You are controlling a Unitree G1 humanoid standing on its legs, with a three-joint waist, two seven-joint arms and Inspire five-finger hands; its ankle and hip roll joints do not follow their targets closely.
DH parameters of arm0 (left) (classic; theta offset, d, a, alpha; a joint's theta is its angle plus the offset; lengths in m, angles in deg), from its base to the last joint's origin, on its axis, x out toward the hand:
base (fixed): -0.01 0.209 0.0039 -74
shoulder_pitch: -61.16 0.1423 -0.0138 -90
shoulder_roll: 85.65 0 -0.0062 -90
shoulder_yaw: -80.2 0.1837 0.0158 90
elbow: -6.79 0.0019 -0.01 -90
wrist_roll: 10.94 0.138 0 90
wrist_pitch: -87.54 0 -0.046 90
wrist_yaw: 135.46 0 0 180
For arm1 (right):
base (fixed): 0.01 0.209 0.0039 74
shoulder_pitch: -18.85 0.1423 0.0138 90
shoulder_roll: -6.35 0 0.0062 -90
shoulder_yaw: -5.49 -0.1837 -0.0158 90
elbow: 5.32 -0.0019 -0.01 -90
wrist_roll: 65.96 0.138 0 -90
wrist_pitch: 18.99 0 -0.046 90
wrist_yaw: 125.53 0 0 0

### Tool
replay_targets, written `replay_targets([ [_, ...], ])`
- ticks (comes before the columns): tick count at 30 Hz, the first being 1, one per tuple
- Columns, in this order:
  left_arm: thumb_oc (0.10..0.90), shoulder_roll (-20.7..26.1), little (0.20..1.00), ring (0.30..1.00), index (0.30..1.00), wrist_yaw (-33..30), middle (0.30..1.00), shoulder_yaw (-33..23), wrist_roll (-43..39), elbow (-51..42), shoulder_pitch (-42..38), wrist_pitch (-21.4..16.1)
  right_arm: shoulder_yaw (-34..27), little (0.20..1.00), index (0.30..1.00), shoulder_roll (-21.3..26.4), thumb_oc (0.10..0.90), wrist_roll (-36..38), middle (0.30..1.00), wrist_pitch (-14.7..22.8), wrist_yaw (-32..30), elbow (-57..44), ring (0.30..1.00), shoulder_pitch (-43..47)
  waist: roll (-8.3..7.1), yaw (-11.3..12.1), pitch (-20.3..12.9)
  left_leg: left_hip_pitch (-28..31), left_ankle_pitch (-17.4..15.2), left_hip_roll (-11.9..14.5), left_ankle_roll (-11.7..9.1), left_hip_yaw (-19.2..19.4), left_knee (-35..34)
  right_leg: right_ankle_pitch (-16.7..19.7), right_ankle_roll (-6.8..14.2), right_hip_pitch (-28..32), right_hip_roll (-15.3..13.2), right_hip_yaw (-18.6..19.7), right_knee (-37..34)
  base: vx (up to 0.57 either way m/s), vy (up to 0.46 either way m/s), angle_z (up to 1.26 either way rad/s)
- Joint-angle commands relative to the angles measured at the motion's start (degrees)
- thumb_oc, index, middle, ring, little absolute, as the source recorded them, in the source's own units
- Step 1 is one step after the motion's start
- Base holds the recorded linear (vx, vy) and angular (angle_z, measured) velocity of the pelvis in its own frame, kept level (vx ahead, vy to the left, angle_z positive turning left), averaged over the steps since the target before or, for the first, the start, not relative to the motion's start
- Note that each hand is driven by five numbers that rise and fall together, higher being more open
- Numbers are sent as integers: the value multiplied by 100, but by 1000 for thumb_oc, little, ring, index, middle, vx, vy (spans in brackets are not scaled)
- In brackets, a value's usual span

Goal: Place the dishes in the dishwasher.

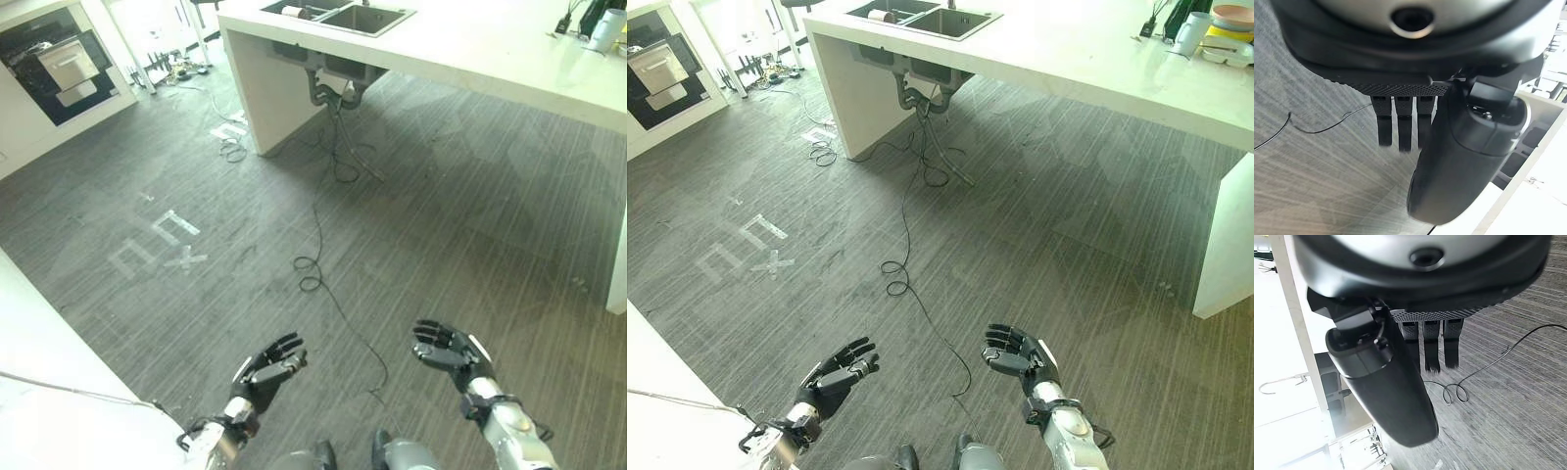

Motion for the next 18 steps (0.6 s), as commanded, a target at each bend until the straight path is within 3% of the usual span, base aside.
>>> replay_targets([
  [1,800,249,900,900,900,352,900,-88,-129,-550,-91,-197,-20,900,900,54,800,256,900,369,159,-487,900,238,-82,74,-258,-194,-837,323,-416,-224,559,-530,505,287,-249,-85,-87,12,-35,2],
  [12,800,216,900,900,900,65,900,-163,-77,-514,-52,-254,118,900,900,63,800,272,900,229,250,-431,900,224,-78,101,-208,-173,-774,399,-475,-233,559,-587,434,350,-207,-189,-87,25,-66,6],
  [18,800,302,900,900,900,-510,900,-113,781,-400,-91,-626,176,900,900,121,800,201,900,227,361,-448,900,247,-159,109,-123,37,-698,264,-471,-194,559,-605,334,381,-199,-119,-87,65,-105,2],
])
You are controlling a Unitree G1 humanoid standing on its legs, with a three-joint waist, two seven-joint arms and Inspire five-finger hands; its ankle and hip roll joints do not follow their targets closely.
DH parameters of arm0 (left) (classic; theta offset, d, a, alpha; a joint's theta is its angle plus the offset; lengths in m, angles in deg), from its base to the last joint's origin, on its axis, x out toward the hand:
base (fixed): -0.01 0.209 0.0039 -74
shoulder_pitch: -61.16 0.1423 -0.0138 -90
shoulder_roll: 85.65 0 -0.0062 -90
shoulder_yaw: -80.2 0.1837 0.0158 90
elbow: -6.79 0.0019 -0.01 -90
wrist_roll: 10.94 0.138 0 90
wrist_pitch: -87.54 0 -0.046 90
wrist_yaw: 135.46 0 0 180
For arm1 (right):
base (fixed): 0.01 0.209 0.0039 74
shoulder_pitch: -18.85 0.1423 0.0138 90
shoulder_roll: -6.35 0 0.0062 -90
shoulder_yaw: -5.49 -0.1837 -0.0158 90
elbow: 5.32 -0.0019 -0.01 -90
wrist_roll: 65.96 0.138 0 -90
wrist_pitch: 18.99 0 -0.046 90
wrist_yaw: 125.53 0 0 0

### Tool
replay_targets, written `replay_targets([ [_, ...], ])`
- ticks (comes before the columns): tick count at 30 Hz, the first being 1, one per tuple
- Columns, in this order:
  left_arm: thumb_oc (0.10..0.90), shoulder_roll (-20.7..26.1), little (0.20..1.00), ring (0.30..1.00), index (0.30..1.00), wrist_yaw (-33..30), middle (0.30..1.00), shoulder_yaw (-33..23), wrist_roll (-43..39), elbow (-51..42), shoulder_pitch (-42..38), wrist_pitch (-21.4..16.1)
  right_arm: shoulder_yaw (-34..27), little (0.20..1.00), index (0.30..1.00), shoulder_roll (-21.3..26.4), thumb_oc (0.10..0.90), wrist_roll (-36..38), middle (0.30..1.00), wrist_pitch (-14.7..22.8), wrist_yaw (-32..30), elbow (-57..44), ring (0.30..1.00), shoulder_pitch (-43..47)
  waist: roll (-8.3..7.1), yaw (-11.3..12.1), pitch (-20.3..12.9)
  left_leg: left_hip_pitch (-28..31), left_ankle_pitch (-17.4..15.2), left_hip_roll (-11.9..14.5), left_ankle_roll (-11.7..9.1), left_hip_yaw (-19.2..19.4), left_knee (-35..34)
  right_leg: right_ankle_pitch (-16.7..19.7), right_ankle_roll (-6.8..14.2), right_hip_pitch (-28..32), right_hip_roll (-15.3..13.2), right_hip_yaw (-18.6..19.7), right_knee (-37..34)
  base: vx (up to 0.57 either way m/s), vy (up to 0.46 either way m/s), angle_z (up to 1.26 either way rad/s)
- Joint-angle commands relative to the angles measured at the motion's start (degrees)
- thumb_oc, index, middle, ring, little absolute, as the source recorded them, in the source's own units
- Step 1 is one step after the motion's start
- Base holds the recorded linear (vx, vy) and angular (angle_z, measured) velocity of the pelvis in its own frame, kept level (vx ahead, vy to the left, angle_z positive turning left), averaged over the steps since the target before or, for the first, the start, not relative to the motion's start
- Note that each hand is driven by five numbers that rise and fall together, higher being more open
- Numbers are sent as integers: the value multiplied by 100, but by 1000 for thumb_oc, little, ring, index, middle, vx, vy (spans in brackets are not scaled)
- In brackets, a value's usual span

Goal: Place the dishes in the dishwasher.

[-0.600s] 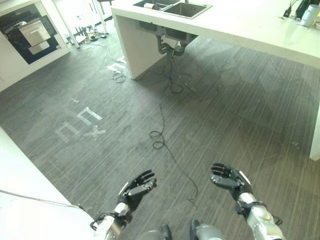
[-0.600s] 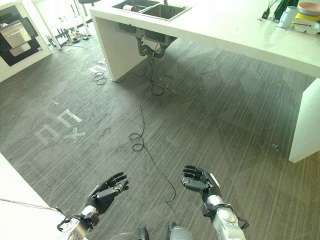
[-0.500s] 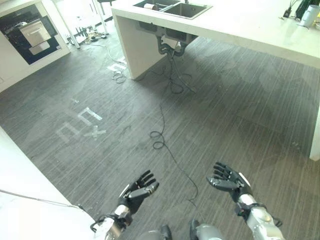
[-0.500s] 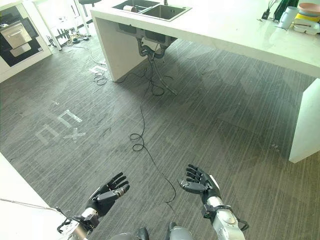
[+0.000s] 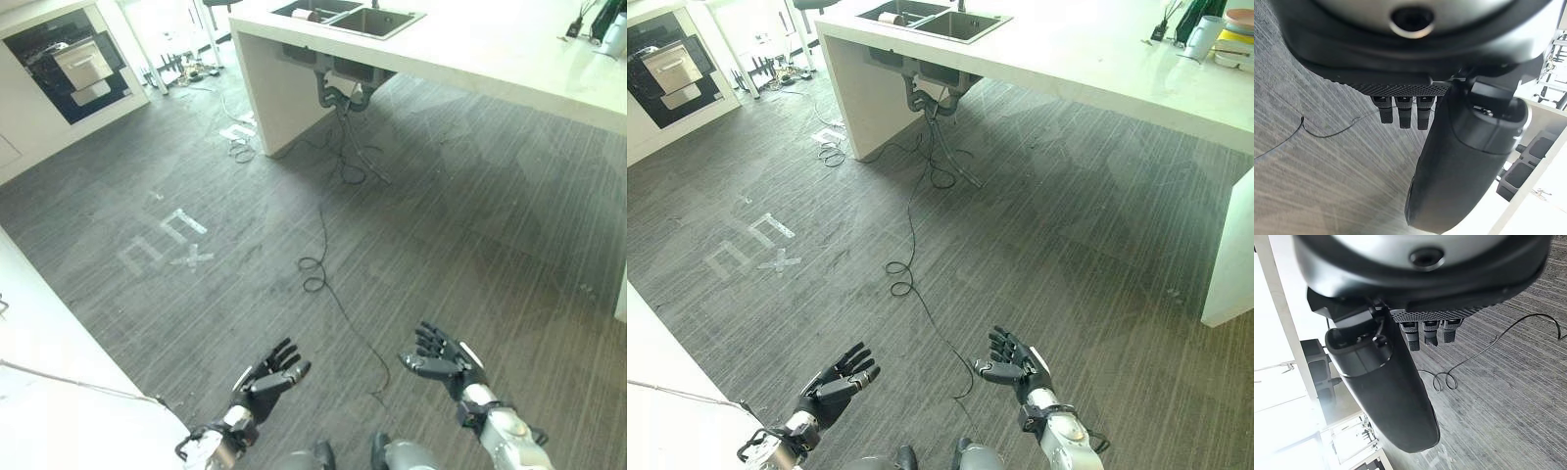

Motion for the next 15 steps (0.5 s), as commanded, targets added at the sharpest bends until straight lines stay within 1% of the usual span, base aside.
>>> replay_targets([
  [1,800,314,900,900,900,-337,900,-91,701,-378,-202,-736,-56,900,900,131,800,115,900,377,244,-473,900,291,-218,112,-92,69,-721,168,-305,26,602,-393,359,364,-249,73,-238,63,-85,-4],
  [2,800,352,900,900,900,-446,900,-66,896,-348,-240,-798,-46,900,900,175,800,87,900,394,237,-505,900,301,-312,134,-36,158,-506,78,-301,104,602,-375,308,385,-322,141,-238,66,-136,-3],
  [3,800,400,900,900,900,-568,900,-28,1102,-301,-311,-879,-34,900,900,237,800,61,900,435,259,-543,900,312,-398,172,79,-108,-196,23,-356,53,1132,-343,239,415,-354,230,-238,66,-144,-3],
  [4,800,447,900,900,900,-640,900,-20,1233,-230,-371,-956,-40,900,900,307,800,21,900,496,296,-556,900,338,-402,193,188,-568,-99,0,-398,-42,1953,-315,165,435,-313,313,-238,79,-107,-3],
  [5,800,484,900,900,900,-699,900,-25,1233,-185,-405,-964,-49,900,900,355,800,-79,900,501,280,-547,900,363,-388,199,246,-819,-10,23,-433,-36,2318,-307,130,455,-274,353,-238,101,-24,16],
  [6,800,489,900,900,900,-734,900,-44,1240,-138,-439,-958,-52,900,900,379,800,-123,900,474,262,-535,900,380,-363,208,283,-993,47,45,-448,-15,2416,-315,117,481,-238,379,-238,136,56,18],
  [7,800,493,900,900,900,-749,900,-59,1235,-95,-456,-974,-50,900,900,394,800,-119,900,457,277,-490,900,410,-326,227,314,-1080,111,45,-456,18,2273,-344,120,519,-204,403,-238,184,128,-1],
  [9,800,465,900,900,900,-775,900,-105,1206,-17,-432,-1012,-45,900,900,401,800,-178,900,386,298,-399,900,508,-257,282,347,-915,249,89,-453,105,1408,-447,160,629,-164,397,-238,317,216,-25],
  [10,800,450,900,900,900,-799,900,-120,1241,0,-425,-983,-46,900,900,386,800,-206,900,333,273,-376,900,520,-215,277,317,-810,231,183,-544,115,1015,-582,193,734,-148,351,-238,346,266,-17],
  [11,800,445,900,900,900,-829,900,-109,1274,7,-420,-973,-49,900,900,380,800,-244,900,281,229,-378,900,519,-162,299,346,-831,501,288,-547,223,602,-548,199,763,-138,291,-238,326,249,-20],
  [12,800,428,900,900,900,-833,900,-113,1312,20,-416,-970,-42,900,900,384,800,-245,900,273,197,-366,900,504,-91,317,355,-992,537,417,-607,176,602,-593,199,830,-87,256,-238,312,230,-10],
  [13,800,424,900,900,900,-816,900,-109,1345,46,-424,-967,-47,900,900,396,800,-219,900,260,172,-348,900,475,-71,331,332,-1098,443,503,-703,126,602,-726,217,940,-87,234,-238,362,209,3],
  [14,800,405,900,900,900,-786,900,-116,1415,86,-458,-974,-58,900,900,400,800,-187,900,266,139,-327,900,448,-57,342,312,-1200,421,604,-721,242,602,-777,223,1023,-117,140,-238,355,209,17],
  [15,800,396,900,900,900,-764,900,-105,1460,113,-485,-995,-59,900,900,399,800,-175,900,303,107,-299,900,436,-56,347,285,-1236,374,642,-704,360,602,-809,234,1073,-157,73,-238,336,274,28],
])
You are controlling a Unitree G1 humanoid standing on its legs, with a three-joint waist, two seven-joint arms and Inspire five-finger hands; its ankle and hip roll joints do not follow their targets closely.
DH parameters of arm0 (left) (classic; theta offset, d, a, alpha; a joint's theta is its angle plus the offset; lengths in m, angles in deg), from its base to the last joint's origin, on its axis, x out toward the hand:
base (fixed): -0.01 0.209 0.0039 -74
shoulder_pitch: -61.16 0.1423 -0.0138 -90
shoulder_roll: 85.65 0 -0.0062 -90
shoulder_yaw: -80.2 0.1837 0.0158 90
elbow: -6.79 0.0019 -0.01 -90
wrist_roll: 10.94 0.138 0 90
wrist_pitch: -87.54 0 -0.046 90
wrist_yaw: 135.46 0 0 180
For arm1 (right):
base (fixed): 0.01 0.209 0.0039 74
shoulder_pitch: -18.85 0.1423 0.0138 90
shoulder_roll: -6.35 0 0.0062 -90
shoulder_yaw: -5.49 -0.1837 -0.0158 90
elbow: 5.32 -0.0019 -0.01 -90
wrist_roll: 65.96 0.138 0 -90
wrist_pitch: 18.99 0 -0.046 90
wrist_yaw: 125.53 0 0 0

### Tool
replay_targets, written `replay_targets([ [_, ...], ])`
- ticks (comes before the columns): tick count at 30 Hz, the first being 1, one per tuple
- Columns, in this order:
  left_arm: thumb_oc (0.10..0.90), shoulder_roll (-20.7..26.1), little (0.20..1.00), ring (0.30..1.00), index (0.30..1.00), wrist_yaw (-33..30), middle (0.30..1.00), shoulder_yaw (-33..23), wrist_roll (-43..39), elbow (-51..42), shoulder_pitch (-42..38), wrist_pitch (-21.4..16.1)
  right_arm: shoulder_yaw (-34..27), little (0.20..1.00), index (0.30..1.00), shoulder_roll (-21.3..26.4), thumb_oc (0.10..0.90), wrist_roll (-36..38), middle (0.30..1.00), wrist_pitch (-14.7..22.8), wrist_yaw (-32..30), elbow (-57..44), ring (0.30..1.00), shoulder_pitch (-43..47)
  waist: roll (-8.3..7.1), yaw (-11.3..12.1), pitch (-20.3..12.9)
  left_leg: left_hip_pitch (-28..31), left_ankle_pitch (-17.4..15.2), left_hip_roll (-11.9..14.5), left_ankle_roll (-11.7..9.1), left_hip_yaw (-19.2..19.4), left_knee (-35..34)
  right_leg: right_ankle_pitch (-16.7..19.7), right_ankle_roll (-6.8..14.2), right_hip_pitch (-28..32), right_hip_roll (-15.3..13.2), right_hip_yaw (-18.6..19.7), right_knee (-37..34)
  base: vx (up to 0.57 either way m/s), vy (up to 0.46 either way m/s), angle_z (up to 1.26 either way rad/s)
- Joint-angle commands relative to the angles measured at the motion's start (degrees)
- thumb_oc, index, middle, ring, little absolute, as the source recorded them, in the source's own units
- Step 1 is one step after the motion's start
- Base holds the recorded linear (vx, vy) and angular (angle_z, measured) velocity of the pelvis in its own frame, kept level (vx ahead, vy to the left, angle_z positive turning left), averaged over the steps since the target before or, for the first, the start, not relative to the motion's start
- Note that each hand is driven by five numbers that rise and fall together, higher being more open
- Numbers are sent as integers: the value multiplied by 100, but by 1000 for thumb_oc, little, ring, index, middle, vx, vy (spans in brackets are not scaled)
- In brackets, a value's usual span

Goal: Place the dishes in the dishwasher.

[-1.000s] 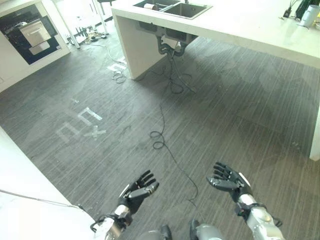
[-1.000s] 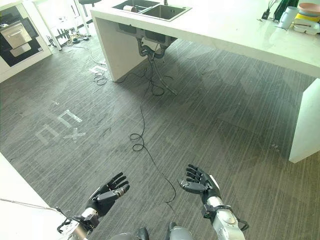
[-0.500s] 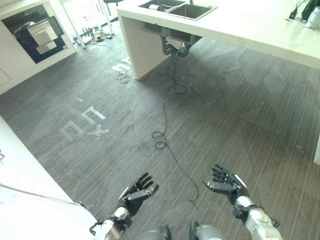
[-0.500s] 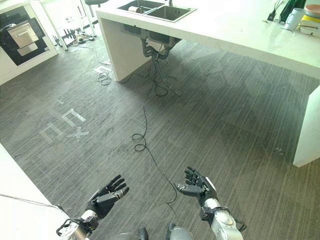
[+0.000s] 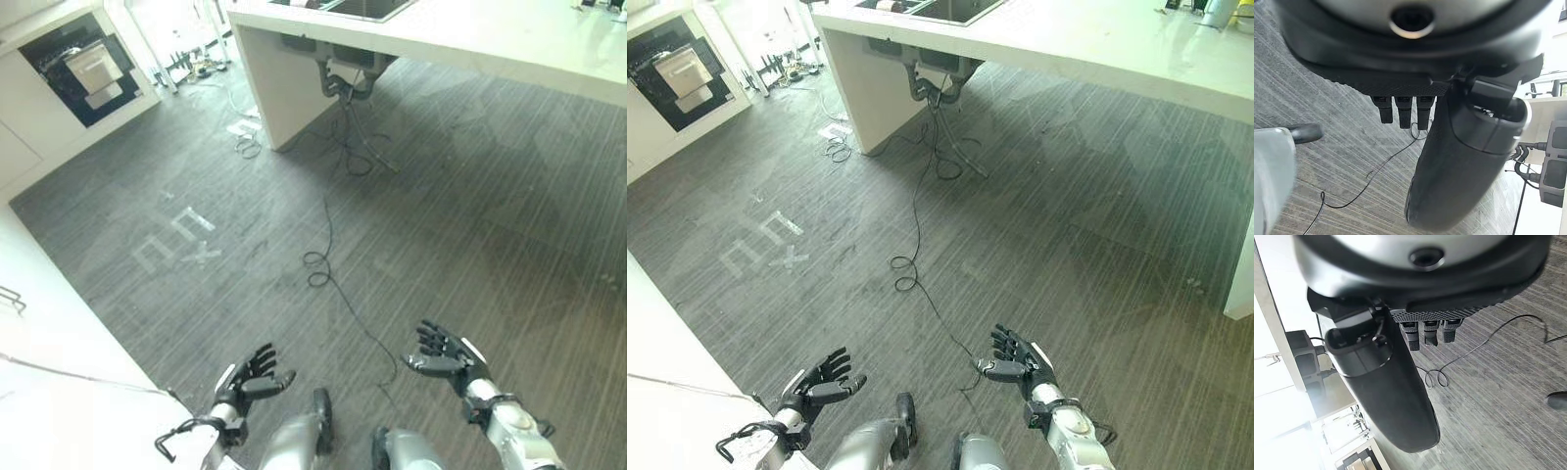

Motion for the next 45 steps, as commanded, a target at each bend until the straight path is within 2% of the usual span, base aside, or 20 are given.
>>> replay_targets([
  [1,800,253,900,900,900,-40,900,-112,237,-348,-171,-559,-64,900,900,103,800,17,900,527,-22,-334,900,240,-117,42,-414,44,-575,94,47,345,810,-283,479,812,-398,-377,-677,300,255,26],
  [5,800,381,900,900,900,-114,900,-32,341,-380,-258,-510,-126,900,900,-1,800,240,900,642,-114,-267,900,247,-111,123,-537,129,-737,-179,390,-4,810,-126,508,1141,-292,-313,-677,234,202,8],
  [7,800,469,900,900,900,-154,900,5,357,-394,-342,-455,-196,900,900,-85,800,210,900,629,-167,-330,900,213,-43,-1,-592,319,-936,-341,615,-93,810,797,764,1317,-292,-340,-430,286,252,3],
  [10,800,569,900,900,900,-286,900,116,302,-508,-462,-388,-261,900,900,-208,800,-5,900,753,-327,-557,900,46,123,-183,-530,579,-1218,-604,996,-270,810,1699,1034,276,-603,-208,2029,253,353,44],
  [12,800,570,900,900,900,-362,900,137,275,-565,-446,-398,-248,900,900,-216,800,-53,900,774,-368,-591,900,8,225,-214,-482,708,-1296,-622,1053,-335,810,1771,942,-145,-749,-244,2668,200,245,52],
  [14,800,553,900,900,900,-413,900,151,217,-608,-410,-455,-226,900,900,-197,800,-56,900,818,-356,-567,900,9,247,-295,-428,826,-1373,-665,1073,-402,810,1597,860,-451,-576,-295,2584,273,105,27],
  [16,800,571,900,900,900,-311,900,97,256,-785,-302,-470,-344,900,900,-144,800,-54,900,822,-352,-667,900,-73,172,-582,-346,1038,-1562,-850,1048,-711,810,1390,820,-964,-32,-291,1306,466,-96,-11],
  [18,800,615,900,900,900,-218,900,41,306,-828,-310,-389,-453,900,900,-60,800,74,900,776,-287,-682,900,-99,64,-675,-356,1270,-1820,-982,970,-874,810,1433,888,-1155,-81,-427,-19,660,-161,64],
  [19,800,591,900,900,900,-204,900,44,407,-766,-328,-419,-556,900,900,31,800,183,900,784,-147,-617,900,-101,-46,-755,-331,1667,-2121,-1095,861,-1057,810,1612,1052,-1686,-331,-680,-677,761,-164,129],
  [21,800,551,900,900,900,-233,900,80,541,-723,-298,-526,-647,900,900,52,800,200,900,818,4,-570,900,-131,0,-774,-365,1957,-2378,-1087,820,-1100,810,1705,1040,-1906,-431,-783,-677,607,-146,70],
  [24,800,475,900,900,900,-287,900,72,767,-691,-223,-608,-626,900,900,94,800,163,900,795,3,-638,900,-132,-14,-864,-493,2325,-2270,-1210,698,-1208,810,1669,826,-1670,-342,-680,-677,493,-149,-25],
  [27,800,437,900,900,900,-431,900,144,935,-636,-161,-660,-474,900,900,247,800,183,900,775,-72,-648,900,-30,31,-822,-571,2715,-581,-1115,80,-1201,1196,1213,421,-1130,-126,-500,-677,580,-208,-26],
  [28,800,437,900,900,900,-440,900,140,1072,-709,-131,-617,-456,900,900,328,800,119,900,831,-132,-673,900,-25,-87,-746,-562,2092,51,-1152,-213,-1008,2682,993,276,-849,-243,-449,-677,532,-233,-1],
  [30,800,444,900,900,900,-381,900,145,1096,-776,-115,-495,-485,900,900,405,800,111,900,850,-181,-657,900,-31,-171,-660,-495,1313,101,-953,-348,-643,4024,769,125,-526,-308,-466,-677,388,-199,-21],
  [32,800,442,900,900,900,-262,900,157,1165,-767,-159,-410,-521,900,900,442,800,162,900,928,-242,-571,900,15,-207,-540,-411,508,-83,-716,-243,-400,4464,574,67,-214,-291,-388,-677,382,-112,-26],
  [34,800,360,900,900,900,-280,900,168,1358,-503,-103,-468,-448,900,900,366,800,137,900,900,-431,-364,900,230,-206,-260,-333,313,-322,-669,128,-328,1813,339,226,79,-108,167,-677,760,138,-96],
  [36,800,320,900,900,900,-295,900,155,1416,-452,89,-495,-277,900,900,321,800,135,900,843,-605,-275,900,266,-71,36,-269,-221,78,-596,-43,-891,810,98,300,386,177,602,-677,749,258,-118],
  [40,800,373,900,900,900,-203,900,78,1476,-544,343,-480,-287,900,900,328,800,115,900,847,-625,-132,900,258,-10,283,-226,-937,159,-443,-117,-1023,810,-98,342,678,229,785,-677,472,171,-136],
  [43,800,405,900,900,900,-114,900,13,1462,-323,382,-591,-312,900,900,332,800,70,900,896,-617,124,900,303,-10,300,-332,-599,-147,-577,92,-1053,810,-197,449,964,130,773,-677,462,221,-45],
  [45,800,443,900,900,900,-99,900,41,1566,-218,313,-598,-342,900,900,262,800,273,900,919,-619,265,900,299,12,273,-455,-298,-463,-621,316,-1108,810,280,558,1157,66,564,-677,408,192,-58],
])
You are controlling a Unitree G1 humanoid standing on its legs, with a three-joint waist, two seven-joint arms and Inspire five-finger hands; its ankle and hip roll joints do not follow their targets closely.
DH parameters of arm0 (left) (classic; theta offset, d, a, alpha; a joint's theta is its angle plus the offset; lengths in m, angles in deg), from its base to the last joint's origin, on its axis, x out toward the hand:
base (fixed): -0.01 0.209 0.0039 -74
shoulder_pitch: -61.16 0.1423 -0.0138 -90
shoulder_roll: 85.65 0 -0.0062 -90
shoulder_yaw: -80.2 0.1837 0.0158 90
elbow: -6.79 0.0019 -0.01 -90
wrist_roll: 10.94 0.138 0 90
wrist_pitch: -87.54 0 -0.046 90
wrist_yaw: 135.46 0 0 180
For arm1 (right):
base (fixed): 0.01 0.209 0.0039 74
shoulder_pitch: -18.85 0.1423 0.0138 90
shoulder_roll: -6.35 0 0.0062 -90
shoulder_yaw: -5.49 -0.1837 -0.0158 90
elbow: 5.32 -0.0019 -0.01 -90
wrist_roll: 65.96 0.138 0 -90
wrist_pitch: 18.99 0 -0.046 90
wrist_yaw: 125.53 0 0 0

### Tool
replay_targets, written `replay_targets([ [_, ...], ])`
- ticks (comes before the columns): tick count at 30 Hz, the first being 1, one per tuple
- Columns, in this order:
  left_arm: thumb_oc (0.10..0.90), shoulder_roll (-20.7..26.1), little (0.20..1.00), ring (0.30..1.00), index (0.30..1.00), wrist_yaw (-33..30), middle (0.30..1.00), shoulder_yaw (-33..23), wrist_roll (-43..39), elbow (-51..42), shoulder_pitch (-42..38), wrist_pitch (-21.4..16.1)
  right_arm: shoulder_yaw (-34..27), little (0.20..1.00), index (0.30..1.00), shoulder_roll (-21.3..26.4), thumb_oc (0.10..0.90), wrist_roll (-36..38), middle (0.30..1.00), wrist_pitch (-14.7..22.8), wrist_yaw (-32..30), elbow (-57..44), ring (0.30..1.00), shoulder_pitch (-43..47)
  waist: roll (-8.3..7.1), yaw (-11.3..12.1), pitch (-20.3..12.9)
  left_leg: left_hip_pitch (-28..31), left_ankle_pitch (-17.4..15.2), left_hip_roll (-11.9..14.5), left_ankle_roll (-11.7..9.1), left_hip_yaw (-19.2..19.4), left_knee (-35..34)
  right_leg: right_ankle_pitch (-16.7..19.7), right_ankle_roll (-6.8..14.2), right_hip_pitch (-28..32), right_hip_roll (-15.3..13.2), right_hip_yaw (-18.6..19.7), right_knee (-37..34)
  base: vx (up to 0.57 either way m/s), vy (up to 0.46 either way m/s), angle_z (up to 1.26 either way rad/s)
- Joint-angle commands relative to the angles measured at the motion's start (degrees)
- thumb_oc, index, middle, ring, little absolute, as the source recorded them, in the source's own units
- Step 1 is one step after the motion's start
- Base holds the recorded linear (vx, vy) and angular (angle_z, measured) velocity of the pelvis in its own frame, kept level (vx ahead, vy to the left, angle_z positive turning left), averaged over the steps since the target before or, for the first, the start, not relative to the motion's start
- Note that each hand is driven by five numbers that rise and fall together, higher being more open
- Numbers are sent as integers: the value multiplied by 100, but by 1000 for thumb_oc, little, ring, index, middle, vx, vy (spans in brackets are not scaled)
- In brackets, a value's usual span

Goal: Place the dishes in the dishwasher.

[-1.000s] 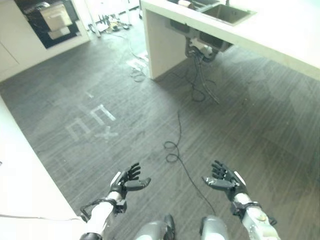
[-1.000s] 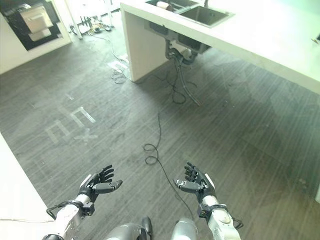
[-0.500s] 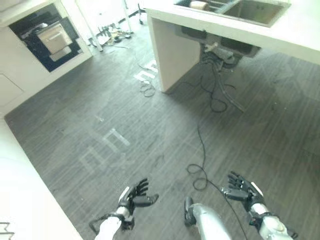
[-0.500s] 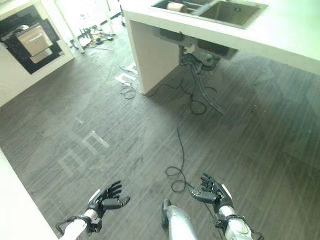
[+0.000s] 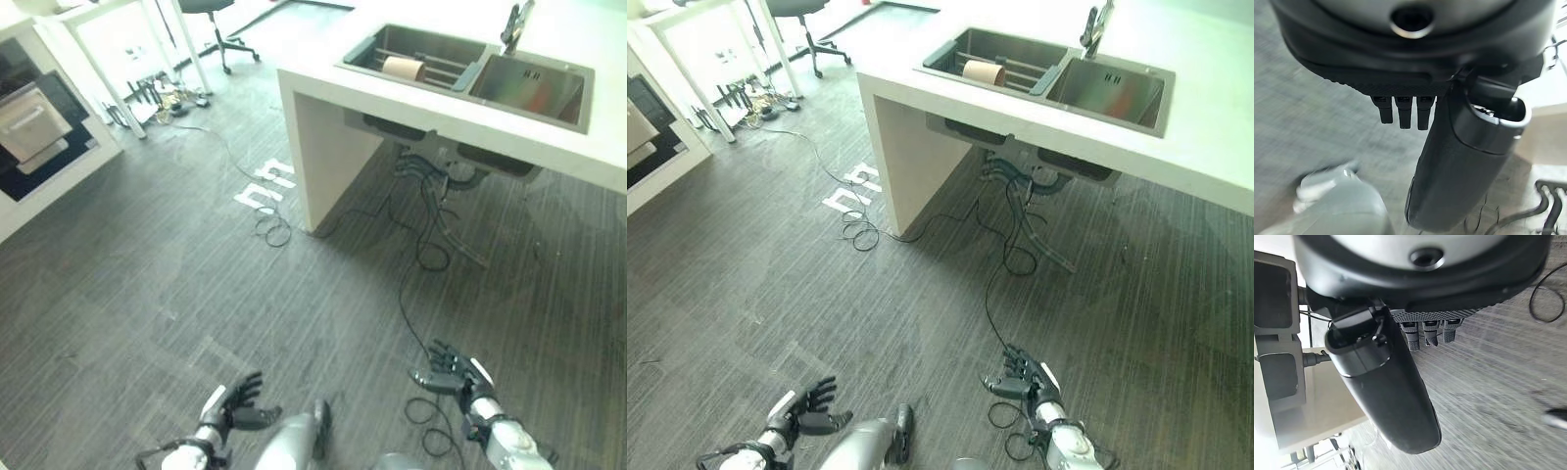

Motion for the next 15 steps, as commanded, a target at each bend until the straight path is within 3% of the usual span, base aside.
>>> replay_targets([
  [1,800,63,900,900,900,40,900,93,166,-460,-236,-475,-236,900,900,310,800,263,900,570,-2,-299,900,389,345,-34,-312,56,-218,325,25,-185,-808,1541,551,-133,225,-610,125,329,198,-39],
  [2,800,74,900,900,900,32,900,121,175,-450,-263,-470,-244,900,900,286,800,250,900,592,-3,-276,900,380,358,-49,-319,119,-272,309,78,-156,-808,1677,620,-235,173,-651,386,294,218,-16],
  [4,800,155,900,900,900,-52,900,209,128,-408,-353,-413,-248,900,900,161,800,54,900,700,-2,-211,900,312,437,-152,-313,366,-491,181,332,-228,-808,2247,851,-797,171,-646,1759,298,200,-14],
  [5,800,207,900,900,900,-147,900,254,109,-375,-409,-346,-192,900,900,111,800,9,900,751,-7,-134,900,297,517,-216,-279,544,-630,158,441,-262,-808,2423,873,-1302,182,-742,2582,316,154,-29],
  [6,800,213,900,900,900,-217,900,275,68,-328,-448,-344,-143,900,900,98,800,22,900,790,9,-86,900,300,548,-252,-254,648,-692,158,481,-243,-808,2378,788,-1554,100,-888,2683,297,100,-46],
  [8,800,198,900,900,900,-317,900,281,-25,-285,-457,-370,-112,900,900,106,800,2,900,863,113,25,900,322,601,-332,-202,839,-794,223,484,-165,-808,2100,647,-1874,-51,-1126,2374,295,-73,-61],
  [9,800,212,900,900,900,-326,900,270,-36,-290,-453,-374,-151,900,900,112,800,-13,900,917,156,94,900,322,565,-405,-123,986,-903,220,449,-139,-808,1911,595,-1936,-93,-1222,1500,352,-225,-69],
  [10,800,222,900,900,900,-306,900,259,-23,-290,-464,-368,-174,900,900,129,800,34,900,935,147,133,900,327,545,-451,-137,1005,-957,220,417,-166,-808,1994,587,-2028,-139,-1276,830,489,-390,-89],
  [11,800,213,900,900,900,-330,900,257,-16,-255,-494,-347,-197,900,900,180,800,79,900,918,222,223,900,379,410,-579,-80,1241,-1245,137,345,-235,-808,2332,723,-2425,-546,-1241,-133,563,-437,-43],
  [12,800,172,900,900,900,-392,900,274,-21,-157,-527,-373,-252,900,900,198,800,-6,900,868,323,287,900,427,331,-647,-49,1450,-1477,119,303,-251,-808,2488,875,-2877,-820,-1074,-133,631,-470,-46],
  [15,800,74,900,900,900,-488,900,212,-13,-76,-449,-372,-277,900,900,191,800,-184,900,714,382,250,900,442,254,-674,-100,1691,-1658,216,171,-226,-808,2405,952,-2905,-804,-975,-133,497,-399,-42],
])
